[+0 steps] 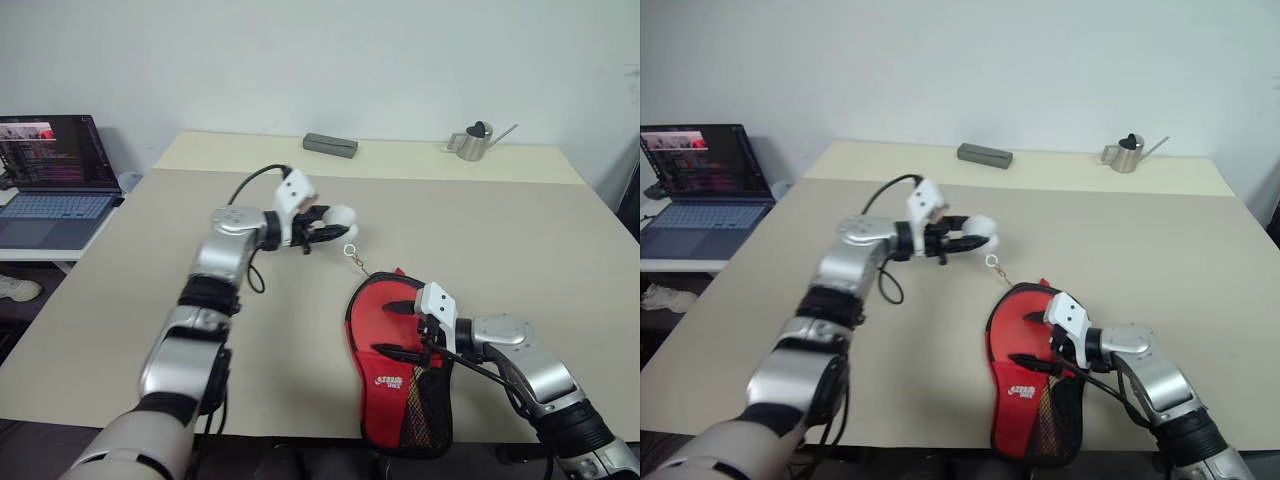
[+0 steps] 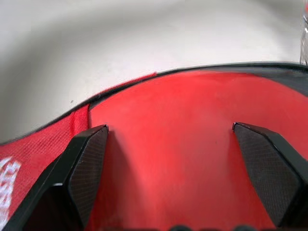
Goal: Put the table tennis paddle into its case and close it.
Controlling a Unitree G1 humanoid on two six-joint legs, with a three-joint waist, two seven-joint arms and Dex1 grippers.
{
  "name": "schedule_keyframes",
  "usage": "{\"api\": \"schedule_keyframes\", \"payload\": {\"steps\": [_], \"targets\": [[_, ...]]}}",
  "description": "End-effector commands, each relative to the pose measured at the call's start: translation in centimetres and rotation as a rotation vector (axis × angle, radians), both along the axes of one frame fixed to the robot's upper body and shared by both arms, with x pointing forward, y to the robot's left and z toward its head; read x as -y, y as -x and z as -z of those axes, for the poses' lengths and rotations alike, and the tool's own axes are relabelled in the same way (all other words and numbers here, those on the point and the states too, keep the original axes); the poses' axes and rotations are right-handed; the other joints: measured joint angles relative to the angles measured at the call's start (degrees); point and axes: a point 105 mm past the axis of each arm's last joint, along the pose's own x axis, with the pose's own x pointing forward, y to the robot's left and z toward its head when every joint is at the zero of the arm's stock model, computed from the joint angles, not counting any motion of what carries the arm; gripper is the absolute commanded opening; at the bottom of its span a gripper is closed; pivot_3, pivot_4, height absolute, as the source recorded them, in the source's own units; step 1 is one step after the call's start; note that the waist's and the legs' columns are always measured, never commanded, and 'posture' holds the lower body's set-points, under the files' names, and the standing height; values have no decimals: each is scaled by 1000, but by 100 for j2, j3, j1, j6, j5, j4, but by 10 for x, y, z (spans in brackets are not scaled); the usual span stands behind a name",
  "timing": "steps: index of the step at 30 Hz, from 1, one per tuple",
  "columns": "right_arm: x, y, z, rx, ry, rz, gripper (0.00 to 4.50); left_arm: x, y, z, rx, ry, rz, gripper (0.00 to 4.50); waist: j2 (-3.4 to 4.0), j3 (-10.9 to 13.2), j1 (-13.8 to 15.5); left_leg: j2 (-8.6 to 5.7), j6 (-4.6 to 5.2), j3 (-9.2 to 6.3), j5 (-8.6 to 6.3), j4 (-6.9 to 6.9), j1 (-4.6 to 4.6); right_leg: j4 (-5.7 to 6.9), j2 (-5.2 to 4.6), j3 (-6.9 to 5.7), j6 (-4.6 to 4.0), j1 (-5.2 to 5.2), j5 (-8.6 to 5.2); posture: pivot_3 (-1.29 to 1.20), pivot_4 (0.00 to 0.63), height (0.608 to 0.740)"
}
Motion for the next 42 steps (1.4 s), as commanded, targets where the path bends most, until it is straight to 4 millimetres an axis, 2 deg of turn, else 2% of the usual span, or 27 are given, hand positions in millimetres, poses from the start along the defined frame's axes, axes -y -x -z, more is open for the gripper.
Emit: {"api": "schedule_keyframes", "payload": {"steps": [1,4,6,9,14,21,28,32,34,38,42], "targets": [[26,12,31,-181,83,58,4500,-19,30,-34,42,67,51,2176,0,0,7,1,0,-3,0,0,0,0,0,-1,-2,2,-1,0,150,740],[32,12,15,-180,51,63,4500,-27,49,-25,-6,49,64,2176,3,-1,65,2,1,-12,0,1,4,-1,-9,0,-3,11,-2,0,150,740],[36,10,3,-163,37,70,4500,-29,55,-22,-24,63,44,2176,3,-1,100,3,2,-17,0,1,4,-4,-21,0,-3,15,-3,0,150,740],[42,7,-9,-137,34,90,4500,-36,53,-18,-36,80,-27,2176,-7,7,107,0,8,-18,-3,2,-4,-7,-29,1,-2,13,-4,0,150,740],[46,4,-12,-135,28,112,4500,-40,42,-16,-35,103,-104,2176,-7,13,89,-6,10,-14,-5,2,-8,-8,-12,2,-3,4,-4,0,150,740],[46,4,-22,-125,11,118,4500,-49,48,1,-86,38,-99,2176,-5,23,77,-5,9,-9,-5,1,-8,-4,-9,5,-4,-1,-4,0,150,740],[46,2,-24,-114,11,119,4500,-64,31,16,-61,-10,-238,2176,-5,31,78,-4,9,-11,-5,2,-11,-3,-9,7,-4,-5,-4,0,150,740],[46,2,-24,-114,11,118,4500,-73,8,27,-25,-49,-383,2176,-7,32,81,-4,10,-9,-5,3,-11,-3,-10,8,-5,-5,-4,0,150,740],[45,1,-24,-113,12,116,4500,-70,1,31,-29,-47,-405,2176,-7,32,86,-5,10,-10,-5,4,-12,-2,-10,9,-5,-5,-4,0,150,740],[43,1,-24,-108,15,107,4500,-49,-11,37,-43,-20,-387,2176,-8,33,95,-8,10,-10,-5,7,-21,-2,-10,1,-5,-9,-4,0,150,740],[44,3,-26,-103,19,104,4500,-27,-5,39,-72,-1,-267,2176,-7,35,77,-7,10,-11,-5,9,-34,-2,-7,-1,-5,-19,-3,0,150,740]]}}
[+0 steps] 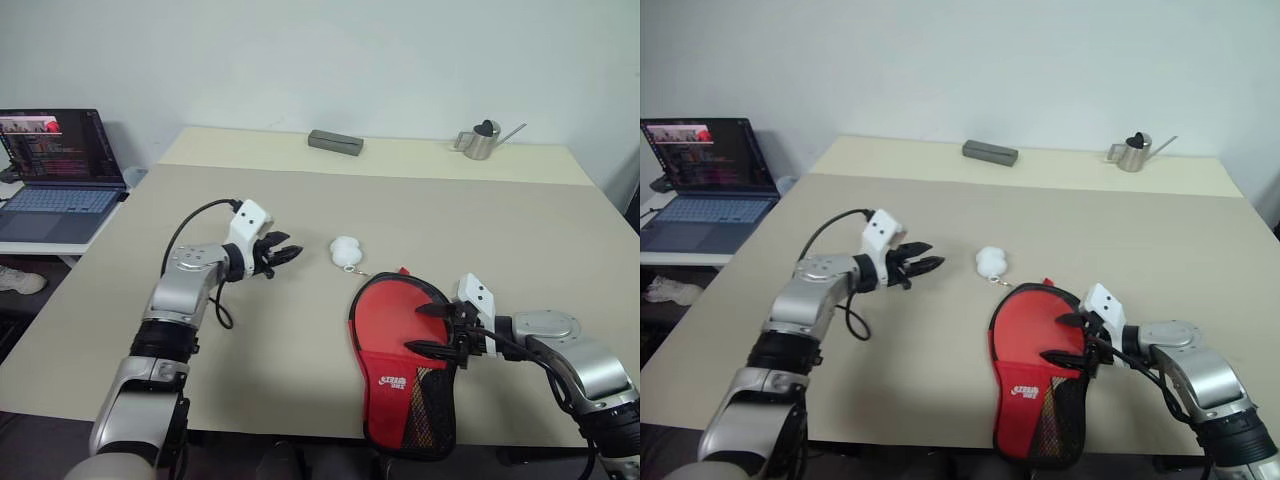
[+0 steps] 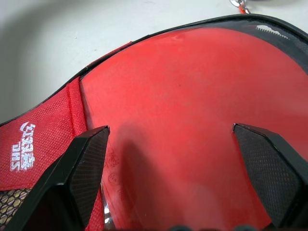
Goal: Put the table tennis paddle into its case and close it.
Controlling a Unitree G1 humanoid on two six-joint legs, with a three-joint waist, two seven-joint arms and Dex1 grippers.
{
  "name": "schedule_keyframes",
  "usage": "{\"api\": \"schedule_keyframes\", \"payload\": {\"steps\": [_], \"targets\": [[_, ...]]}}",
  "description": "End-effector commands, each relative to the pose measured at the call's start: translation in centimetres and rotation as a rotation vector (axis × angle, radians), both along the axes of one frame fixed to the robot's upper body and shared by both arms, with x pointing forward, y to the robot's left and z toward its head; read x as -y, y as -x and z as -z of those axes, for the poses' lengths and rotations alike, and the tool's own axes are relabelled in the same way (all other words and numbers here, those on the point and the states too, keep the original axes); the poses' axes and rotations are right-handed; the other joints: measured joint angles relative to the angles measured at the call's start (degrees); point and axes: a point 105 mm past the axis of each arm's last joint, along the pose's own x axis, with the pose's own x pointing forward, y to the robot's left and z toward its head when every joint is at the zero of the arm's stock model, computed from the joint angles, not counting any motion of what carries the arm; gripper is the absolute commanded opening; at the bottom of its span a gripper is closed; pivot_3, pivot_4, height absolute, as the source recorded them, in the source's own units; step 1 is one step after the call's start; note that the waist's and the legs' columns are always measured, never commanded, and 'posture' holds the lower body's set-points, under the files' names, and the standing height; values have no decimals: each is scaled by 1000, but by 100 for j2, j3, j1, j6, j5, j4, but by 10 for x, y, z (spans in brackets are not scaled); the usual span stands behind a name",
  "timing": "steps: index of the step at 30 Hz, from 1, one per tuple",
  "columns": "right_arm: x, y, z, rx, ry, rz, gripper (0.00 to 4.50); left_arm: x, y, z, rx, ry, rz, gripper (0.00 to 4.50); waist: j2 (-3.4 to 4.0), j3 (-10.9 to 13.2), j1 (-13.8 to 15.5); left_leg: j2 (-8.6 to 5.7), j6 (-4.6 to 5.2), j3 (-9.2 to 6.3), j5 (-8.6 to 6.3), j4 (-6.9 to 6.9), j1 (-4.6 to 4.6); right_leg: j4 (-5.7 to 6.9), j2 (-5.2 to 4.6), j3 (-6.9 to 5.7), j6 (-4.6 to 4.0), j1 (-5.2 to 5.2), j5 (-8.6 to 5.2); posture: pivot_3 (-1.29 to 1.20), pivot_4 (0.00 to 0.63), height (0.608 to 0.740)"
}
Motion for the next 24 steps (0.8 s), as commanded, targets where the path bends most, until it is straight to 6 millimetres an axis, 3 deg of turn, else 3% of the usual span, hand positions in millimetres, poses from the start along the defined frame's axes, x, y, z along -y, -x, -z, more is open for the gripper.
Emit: {"api": "schedule_keyframes", "payload": {"steps": [1,5,12,15,20,24], "targets": [[2,2,-6,24,15,-5,4500,20,10,-15,26,34,150,2176,2,1,-17,1,0,1,0,0,0,0,3,0,0,-2,0,0,150,740],[8,5,-11,28,22,-2,4500,27,31,-19,-16,53,325,2176,6,4,-19,3,0,4,0,-2,-4,1,5,0,0,-8,0,0,150,740],[12,8,-17,37,27,8,4500,19,42,-27,-29,41,386,2176,7,6,-13,1,0,1,0,2,-4,4,4,-1,0,-7,0,0,150,740],[12,9,-17,38,27,9,4500,10,28,-24,-2,20,288,2724,7,7,-11,0,0,1,0,4,-6,3,2,-1,0,-7,0,0,150,740],[11,8,-16,40,27,6,4500,-10,-18,-7,80,-98,-36,2724,5,8,1,1,0,-10,0,8,-8,5,4,1,0,-7,0,0,150,740],[10,7,-16,41,29,2,4500,0,-33,0,73,-83,-96,2724,5,8,5,-3,1,-5,0,10,-21,2,3,-6,1,-16,0,0,150,740]]}}
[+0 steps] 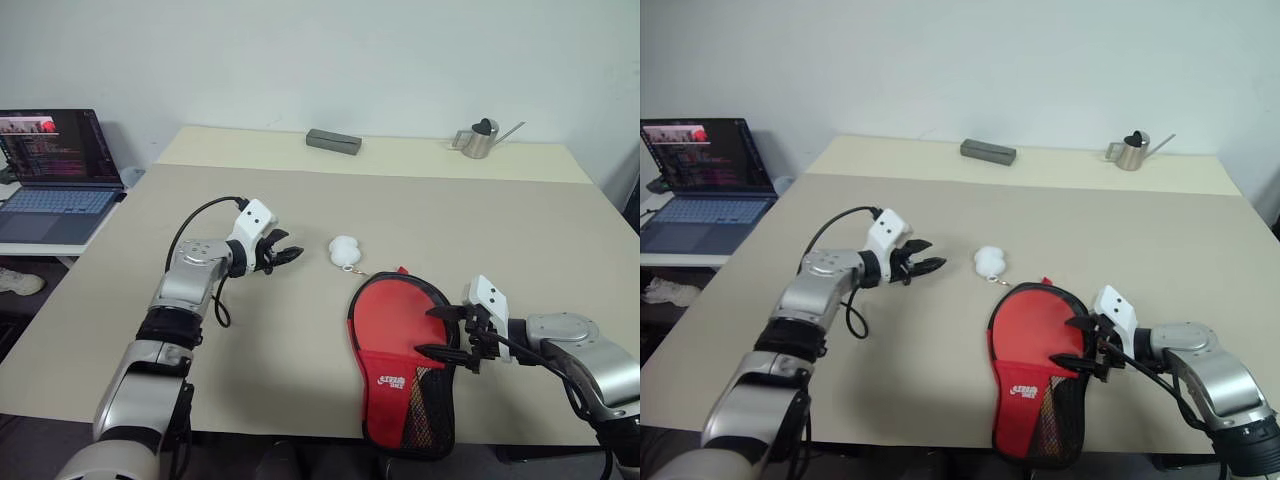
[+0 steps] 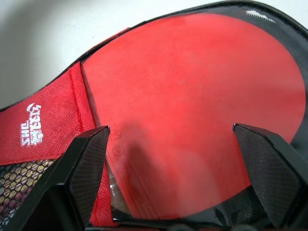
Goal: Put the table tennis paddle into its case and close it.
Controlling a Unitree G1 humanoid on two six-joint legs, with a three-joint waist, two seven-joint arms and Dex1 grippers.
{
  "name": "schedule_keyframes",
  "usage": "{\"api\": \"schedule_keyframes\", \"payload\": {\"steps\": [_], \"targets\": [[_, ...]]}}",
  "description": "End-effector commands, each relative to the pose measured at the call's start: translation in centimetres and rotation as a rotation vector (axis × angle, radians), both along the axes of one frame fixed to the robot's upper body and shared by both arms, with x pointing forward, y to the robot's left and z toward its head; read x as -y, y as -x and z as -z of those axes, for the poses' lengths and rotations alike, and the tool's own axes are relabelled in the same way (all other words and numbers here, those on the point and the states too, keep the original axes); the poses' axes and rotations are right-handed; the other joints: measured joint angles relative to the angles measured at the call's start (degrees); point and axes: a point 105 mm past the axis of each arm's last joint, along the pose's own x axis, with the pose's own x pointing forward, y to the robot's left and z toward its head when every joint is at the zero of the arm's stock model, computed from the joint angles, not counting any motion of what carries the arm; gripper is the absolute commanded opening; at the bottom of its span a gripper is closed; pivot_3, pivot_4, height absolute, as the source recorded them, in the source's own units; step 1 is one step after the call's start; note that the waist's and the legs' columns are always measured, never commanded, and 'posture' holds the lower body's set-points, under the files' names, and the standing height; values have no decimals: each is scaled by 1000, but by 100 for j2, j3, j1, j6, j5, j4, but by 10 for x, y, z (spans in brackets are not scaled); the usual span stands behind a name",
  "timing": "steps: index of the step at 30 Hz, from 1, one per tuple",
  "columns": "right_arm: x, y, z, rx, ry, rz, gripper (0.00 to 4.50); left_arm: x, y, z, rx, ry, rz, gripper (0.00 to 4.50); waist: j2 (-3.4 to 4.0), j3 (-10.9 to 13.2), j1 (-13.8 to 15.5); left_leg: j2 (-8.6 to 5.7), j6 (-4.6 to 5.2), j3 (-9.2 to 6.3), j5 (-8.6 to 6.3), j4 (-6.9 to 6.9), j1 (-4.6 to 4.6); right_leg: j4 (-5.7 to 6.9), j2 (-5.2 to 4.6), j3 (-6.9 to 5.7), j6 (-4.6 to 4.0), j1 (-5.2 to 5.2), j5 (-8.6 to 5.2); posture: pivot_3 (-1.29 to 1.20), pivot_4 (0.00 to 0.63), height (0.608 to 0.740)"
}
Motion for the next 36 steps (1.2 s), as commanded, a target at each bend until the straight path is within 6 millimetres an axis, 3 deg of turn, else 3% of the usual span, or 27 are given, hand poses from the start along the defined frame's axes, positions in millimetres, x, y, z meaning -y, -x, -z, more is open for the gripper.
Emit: {"api": "schedule_keyframes", "payload": {"steps": [1,9,14,19,23,26,29,36], "targets": [[-3,-2,-11,45,-9,-21,4500,17,-14,-7,48,9,-17,2724,0,0,7,0,0,-1,0,0,-5,-1,0,-3,0,-4,0,0,150,740],[-2,-1,-10,47,-6,-15,4500,66,-17,9,-10,32,93,2724,-1,1,-1,-2,-1,-1,0,1,-14,1,3,-9,0,-13,0,0,150,740],[-1,0,-9,47,-6,-7,4500,88,-21,8,-8,42,117,2724,-1,1,2,-4,-1,1,0,2,-17,1,4,-10,0,-14,0,0,150,740],[-3,1,-8,46,-8,-5,4500,119,-23,-2,-8,139,141,2724,-1,1,6,-7,-1,1,1,4,-25,1,4,-14,0,-19,0,0,150,740],[-4,1,-7,47,-10,-5,4500,162,-8,-14,-40,272,290,2724,-1,1,6,-9,-1,5,1,5,-28,1,3,-21,0,-19,0,0,150,740],[-5,1,-8,48,-11,-4,4500,181,5,-24,-57,341,410,2724,0,1,-1,-9,-2,6,1,5,-28,1,4,-22,0,-19,0,0,150,740],[-5,1,-7,48,-13,-2,4500,177,7,-29,-44,345,444,2724,2,1,-26,-7,-3,5,2,4,-28,5,7,-20,0,-23,0,0,150,740],[-6,2,-7,47,-16,-3,4500,127,-6,-45,63,285,383,2724,4,1,-23,-5,-3,1,2,4,-25,10,10,-15,0,-26,1,0,150,740]]}}
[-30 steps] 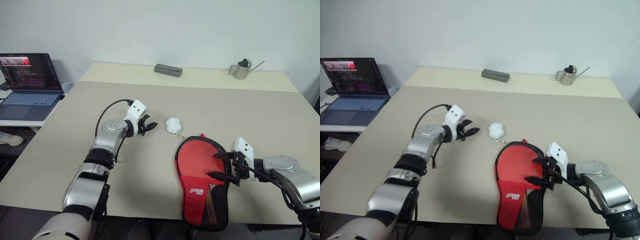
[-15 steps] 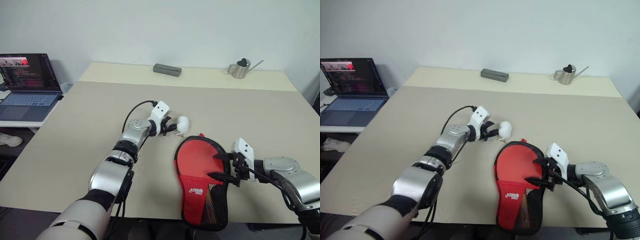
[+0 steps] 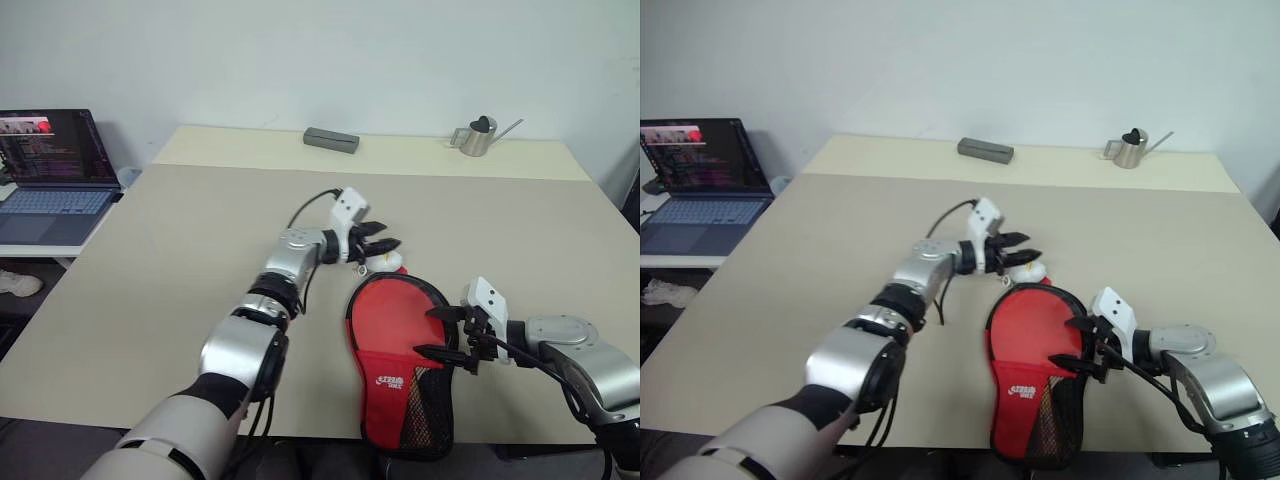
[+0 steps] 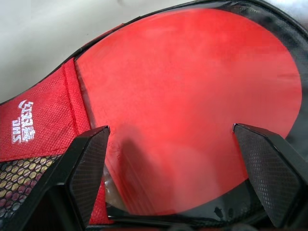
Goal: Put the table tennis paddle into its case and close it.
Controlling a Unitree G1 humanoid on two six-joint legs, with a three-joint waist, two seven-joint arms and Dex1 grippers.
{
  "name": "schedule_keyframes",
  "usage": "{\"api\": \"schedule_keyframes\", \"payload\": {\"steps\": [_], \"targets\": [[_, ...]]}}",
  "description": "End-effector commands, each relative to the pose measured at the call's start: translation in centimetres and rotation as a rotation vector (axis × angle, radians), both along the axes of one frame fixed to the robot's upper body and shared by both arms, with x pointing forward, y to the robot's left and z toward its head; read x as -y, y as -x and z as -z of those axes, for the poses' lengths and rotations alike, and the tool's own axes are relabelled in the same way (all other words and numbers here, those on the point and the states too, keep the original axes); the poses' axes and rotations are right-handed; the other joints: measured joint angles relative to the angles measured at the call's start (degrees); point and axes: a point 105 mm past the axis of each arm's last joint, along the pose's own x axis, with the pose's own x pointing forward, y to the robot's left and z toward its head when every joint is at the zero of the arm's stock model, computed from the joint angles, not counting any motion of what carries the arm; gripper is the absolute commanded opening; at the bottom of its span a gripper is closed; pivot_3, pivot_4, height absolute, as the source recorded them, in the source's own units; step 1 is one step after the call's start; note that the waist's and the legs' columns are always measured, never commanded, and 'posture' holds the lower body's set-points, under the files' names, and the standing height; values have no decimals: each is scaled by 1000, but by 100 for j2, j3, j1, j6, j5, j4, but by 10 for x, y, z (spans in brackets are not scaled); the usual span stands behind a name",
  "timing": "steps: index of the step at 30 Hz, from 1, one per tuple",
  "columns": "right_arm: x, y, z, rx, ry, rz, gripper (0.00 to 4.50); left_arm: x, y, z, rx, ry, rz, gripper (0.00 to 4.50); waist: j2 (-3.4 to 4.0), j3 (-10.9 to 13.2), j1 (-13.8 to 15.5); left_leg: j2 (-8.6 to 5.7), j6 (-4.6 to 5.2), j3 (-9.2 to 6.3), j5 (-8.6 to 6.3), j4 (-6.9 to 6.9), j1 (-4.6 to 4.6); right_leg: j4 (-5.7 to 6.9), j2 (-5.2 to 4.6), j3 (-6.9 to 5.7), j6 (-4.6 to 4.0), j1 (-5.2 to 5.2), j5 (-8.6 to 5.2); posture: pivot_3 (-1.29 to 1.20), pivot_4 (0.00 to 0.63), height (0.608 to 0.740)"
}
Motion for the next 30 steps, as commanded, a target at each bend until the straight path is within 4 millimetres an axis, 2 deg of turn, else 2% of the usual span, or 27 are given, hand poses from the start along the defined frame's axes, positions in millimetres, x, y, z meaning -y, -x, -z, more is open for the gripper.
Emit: {"api": "schedule_keyframes", "payload": {"steps": [1,3,7,11,15,18,25,30], "targets": [[-5,1,-9,35,-21,-20,4500,-15,-1,-24,103,15,12,2724,0,0,19,0,0,0,0,0,0,-1,-2,0,0,0,0,0,150,740],[-5,1,-9,34,-21,-22,4500,-25,3,-28,127,0,37,2724,0,0,30,0,0,-1,0,1,-2,-4,-4,0,0,0,0,0,150,740],[-5,1,-9,34,-21,-28,4500,-43,27,-38,140,-15,159,2724,4,3,29,5,-2,-1,1,1,-2,-4,-5,0,0,0,0,0,150,740],[-4,1,-12,39,-19,-30,4500,-56,59,-30,121,-109,285,2724,8,3,27,10,-3,-5,2,1,-1,0,-4,-1,-1,1,0,0,150,740],[-2,1,-13,42,-20,-24,4500,-67,88,-18,70,-182,355,3595,9,3,20,9,-1,-9,1,7,-1,3,-5,0,-1,3,1,0,150,740],[0,2,-16,45,-21,-22,4500,-67,101,-10,46,-198,346,4470,9,3,24,10,-1,-11,1,7,0,3,-5,1,-1,4,0,0,150,740],[6,5,-30,53,-29,-21,4500,-52,122,6,-4,-189,331,4470,9,3,35,8,0,-17,1,9,0,1,-8,9,-1,11,0,0,150,740],[23,10,-58,55,-40,-15,4500,-33,128,13,30,-201,321,4470,13,5,34,8,0,-18,1,9,0,0,-8,11,-1,13,0,0,150,740]]}}
